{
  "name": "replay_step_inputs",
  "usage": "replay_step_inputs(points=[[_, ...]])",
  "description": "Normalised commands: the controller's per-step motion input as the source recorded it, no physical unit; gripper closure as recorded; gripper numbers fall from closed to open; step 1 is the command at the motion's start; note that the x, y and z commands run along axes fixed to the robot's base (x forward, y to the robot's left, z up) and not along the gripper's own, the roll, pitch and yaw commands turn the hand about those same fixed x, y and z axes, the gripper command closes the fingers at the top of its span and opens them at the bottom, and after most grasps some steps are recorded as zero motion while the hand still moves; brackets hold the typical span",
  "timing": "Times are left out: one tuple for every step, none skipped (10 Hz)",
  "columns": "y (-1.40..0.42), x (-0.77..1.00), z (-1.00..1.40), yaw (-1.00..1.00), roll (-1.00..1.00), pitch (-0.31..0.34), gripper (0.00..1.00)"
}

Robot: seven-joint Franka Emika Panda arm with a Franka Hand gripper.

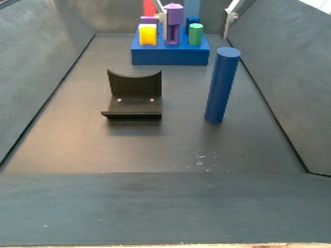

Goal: Pick up the round object. Move up. Move to above the board. Insert the round object.
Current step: Pick up the round object.

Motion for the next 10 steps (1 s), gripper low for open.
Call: replay_step_inputs(points=[[0.0,-0.29,0.0,0.0,0.0,0.0,0.0],[0.0,-0.51,0.0,0.0,-0.03,-0.03,0.0],[0.0,-0.64,0.0,0.0,-0.03,-0.057,0.0],[0.0,-0.62,0.06,0.0,-0.09,-0.106,0.0],[0.0,-0.55,0.0,0.0,-0.11,-0.131,0.0],[0.03,-0.49,-0.08,0.0,-0.08,-0.131,0.0],[0.05,-0.16,-0.17,0.0,-0.07,-0.09,0.0],[0.08,0.0,-0.22,0.0,-0.04,-0.041,0.0],[0.06,0.0,-0.28,0.0,-0.04,-0.046,0.0],[0.04,0.13,-0.32,0.0,-0.03,-0.02,0.0]])
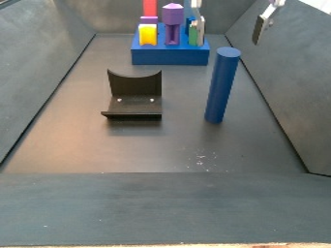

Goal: Pick up the round object. Move up. Move to above the board. Insert the round object.
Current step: Pick up the round object.

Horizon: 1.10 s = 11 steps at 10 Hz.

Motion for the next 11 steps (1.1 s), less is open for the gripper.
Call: replay_step_inputs(points=[[0.02,0.06,-0.41,0.0,-0.03,-0.019,0.0],[0.03,0.0,-0.45,-0.01,-0.05,-0.039,0.0],[0.02,0.0,-0.46,-0.01,-0.06,-0.041,0.0],[0.03,0.0,-0.38,0.0,-0.06,-0.033,0.0],[0.0,0.0,-0.2,0.0,-0.06,-0.021,0.0],[0.0,0.0,-0.05,-0.02,-0.06,0.0,0.0],[0.0,0.0,-0.13,-0.01,-0.07,-0.011,0.0],[0.0,0.0,-0.23,0.0,-0.05,-0.031,0.0],[0.0,-0.04,-0.05,-0.03,-0.07,-0.043,0.0],[0.0,0.0,0.0,0.0,0.0,0.0,0.0],[0.0,0.0,0.0,0.0,0.0,0.0,1.0]])
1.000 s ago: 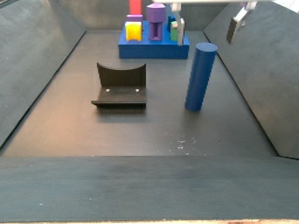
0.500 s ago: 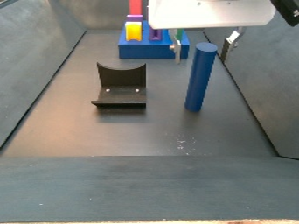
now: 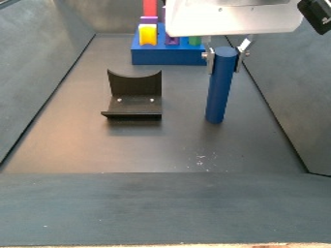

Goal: Pick up the round object. Move up. Move to above the board. Insert the round object.
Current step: Pick up the round object.

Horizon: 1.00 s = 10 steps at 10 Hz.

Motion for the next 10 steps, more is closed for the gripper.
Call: replay_step_inputs(points=[[0.0,0.0,0.0,0.0,0.0,0.0,1.0],[0.0,0.0,0.0,0.0,0.0,0.0,1.0],[0.0,0.0,0.0,0.0,0.0,0.0,1.0],[0.0,0.0,0.0,0.0,0.0,0.0,1.0],[0.0,0.0,0.0,0.0,0.0,0.0,1.0],[0.0,0.0,0.0,0.0,0.0,0.0,1.0],[0.0,0.0,0.0,0.0,0.0,0.0,1.0],[0.0,0.0,0.0,0.0,0.0,0.0,1.0],[0.0,0.0,0.0,0.0,0.0,0.0,1.0],[0.0,0.0,0.0,0.0,0.0,0.0,1.0]])
